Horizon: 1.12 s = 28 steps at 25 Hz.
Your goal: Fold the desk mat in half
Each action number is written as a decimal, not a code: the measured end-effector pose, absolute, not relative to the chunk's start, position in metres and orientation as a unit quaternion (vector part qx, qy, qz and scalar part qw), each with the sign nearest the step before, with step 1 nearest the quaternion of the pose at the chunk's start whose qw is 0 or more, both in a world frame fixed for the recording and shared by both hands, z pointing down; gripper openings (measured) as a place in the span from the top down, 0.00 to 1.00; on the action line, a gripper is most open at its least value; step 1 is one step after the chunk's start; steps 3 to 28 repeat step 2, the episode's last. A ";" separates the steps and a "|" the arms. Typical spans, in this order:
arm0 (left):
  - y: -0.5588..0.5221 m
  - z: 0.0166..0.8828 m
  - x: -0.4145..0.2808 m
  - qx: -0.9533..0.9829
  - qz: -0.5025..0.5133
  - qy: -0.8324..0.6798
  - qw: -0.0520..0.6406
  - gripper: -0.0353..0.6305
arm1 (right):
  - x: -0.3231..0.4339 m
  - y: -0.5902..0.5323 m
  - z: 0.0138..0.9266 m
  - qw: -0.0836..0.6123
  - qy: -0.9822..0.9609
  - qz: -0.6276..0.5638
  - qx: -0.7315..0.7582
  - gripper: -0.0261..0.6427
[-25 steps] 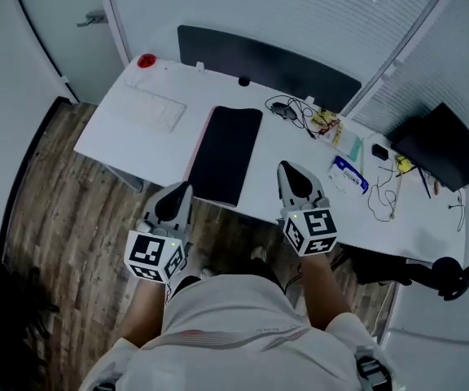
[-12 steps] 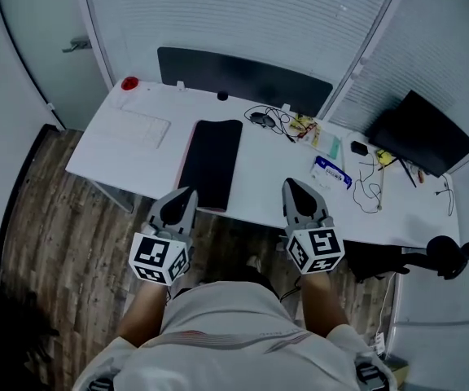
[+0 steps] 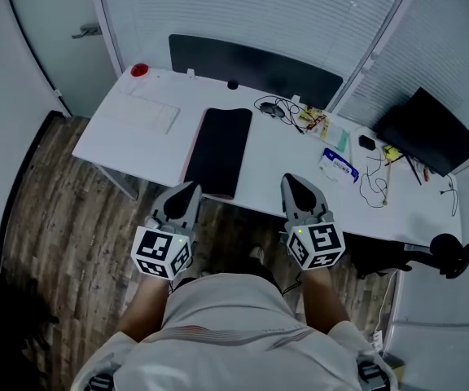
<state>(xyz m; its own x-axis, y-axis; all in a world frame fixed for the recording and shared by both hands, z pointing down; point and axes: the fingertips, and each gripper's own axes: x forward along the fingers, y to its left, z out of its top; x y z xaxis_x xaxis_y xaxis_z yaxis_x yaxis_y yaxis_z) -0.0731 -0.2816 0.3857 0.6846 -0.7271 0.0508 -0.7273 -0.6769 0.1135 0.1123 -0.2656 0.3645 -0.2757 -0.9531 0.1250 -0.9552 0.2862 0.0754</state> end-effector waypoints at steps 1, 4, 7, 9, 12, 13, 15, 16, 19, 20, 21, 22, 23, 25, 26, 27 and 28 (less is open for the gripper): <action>-0.281 0.387 -0.073 0.916 0.001 -0.397 0.063 0.92 | 0.113 -0.265 0.366 0.071 -0.798 0.009 0.599 0.89; -0.279 0.388 -0.072 0.916 0.001 -0.396 0.065 0.92 | 0.114 -0.264 0.367 0.069 -0.797 0.012 0.600 0.89; -0.279 0.388 -0.072 0.916 0.001 -0.396 0.065 0.92 | 0.114 -0.264 0.367 0.069 -0.797 0.012 0.600 0.89; -0.279 0.388 -0.072 0.916 0.001 -0.396 0.065 0.92 | 0.114 -0.264 0.367 0.069 -0.797 0.012 0.600 0.89; -0.279 0.388 -0.072 0.916 0.001 -0.396 0.065 0.92 | 0.114 -0.264 0.367 0.069 -0.797 0.012 0.600 0.89; -0.279 0.388 -0.072 0.916 0.001 -0.396 0.065 0.92 | 0.114 -0.264 0.367 0.069 -0.797 0.012 0.600 0.89; -0.279 0.388 -0.072 0.916 0.001 -0.396 0.065 0.92 | 0.114 -0.264 0.367 0.069 -0.797 0.012 0.600 0.89; -0.279 0.388 -0.072 0.916 0.001 -0.396 0.065 0.92 | 0.114 -0.264 0.367 0.069 -0.797 0.012 0.600 0.89; -0.279 0.388 -0.072 0.916 0.001 -0.396 0.065 0.92 | 0.114 -0.264 0.367 0.069 -0.797 0.012 0.600 0.89; -0.279 0.388 -0.072 0.916 0.001 -0.396 0.065 0.92 | 0.114 -0.264 0.367 0.069 -0.797 0.012 0.600 0.89; -0.279 0.388 -0.072 0.916 0.001 -0.396 0.065 0.92 | 0.114 -0.264 0.367 0.069 -0.797 0.012 0.600 0.89; -0.279 0.388 -0.072 0.916 0.001 -0.396 0.065 0.92 | 0.114 -0.264 0.367 0.069 -0.797 0.012 0.600 0.89; -0.279 0.388 -0.072 0.916 0.001 -0.396 0.065 0.92 | 0.114 -0.264 0.367 0.069 -0.797 0.012 0.600 0.89; -0.279 0.388 -0.072 0.916 0.001 -0.396 0.065 0.92 | 0.114 -0.264 0.367 0.069 -0.797 0.012 0.600 0.89; -0.279 0.388 -0.072 0.916 0.001 -0.396 0.065 0.92 | 0.114 -0.264 0.367 0.069 -0.797 0.012 0.600 0.89; -0.279 0.388 -0.072 0.916 0.001 -0.396 0.065 0.92 | 0.114 -0.264 0.367 0.069 -0.797 0.012 0.600 0.89; -0.279 0.388 -0.072 0.916 0.001 -0.396 0.065 0.92 | 0.114 -0.264 0.367 0.069 -0.797 0.012 0.600 0.89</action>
